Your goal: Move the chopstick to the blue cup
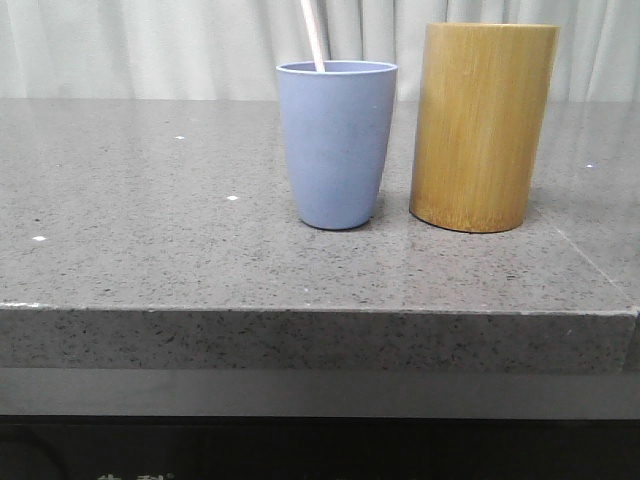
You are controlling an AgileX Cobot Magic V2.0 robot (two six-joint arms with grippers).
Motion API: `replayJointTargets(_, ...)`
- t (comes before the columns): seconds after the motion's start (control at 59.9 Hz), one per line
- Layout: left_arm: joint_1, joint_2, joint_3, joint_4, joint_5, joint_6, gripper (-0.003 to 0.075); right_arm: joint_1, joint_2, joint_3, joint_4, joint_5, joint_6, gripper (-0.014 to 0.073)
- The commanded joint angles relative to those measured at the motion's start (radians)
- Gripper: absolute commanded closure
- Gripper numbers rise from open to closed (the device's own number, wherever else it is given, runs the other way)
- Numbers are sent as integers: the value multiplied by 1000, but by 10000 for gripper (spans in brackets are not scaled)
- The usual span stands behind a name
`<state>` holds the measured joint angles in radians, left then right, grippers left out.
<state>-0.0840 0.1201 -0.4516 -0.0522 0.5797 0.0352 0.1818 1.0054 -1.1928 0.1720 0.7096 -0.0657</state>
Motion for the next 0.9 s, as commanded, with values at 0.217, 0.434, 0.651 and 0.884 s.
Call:
replayJointTargets(0.217, 1, 12, -18, -11, -82, -9, 739, -7, -324, 399, -1, -386, -4, 662)
replayJointTargets(0.434, 1, 12, -18, -11, -82, -9, 739, -7, -578, 707, -1, -553, -4, 662)
replayJointTargets(0.651, 1, 12, -18, -11, -82, -9, 739, -7, -774, 871, 33, -620, -3, 662)
replayJointTargets(0.884, 1, 12, -18, -11, -82, -9, 739, -7, -793, 884, 33, -618, -3, 662)
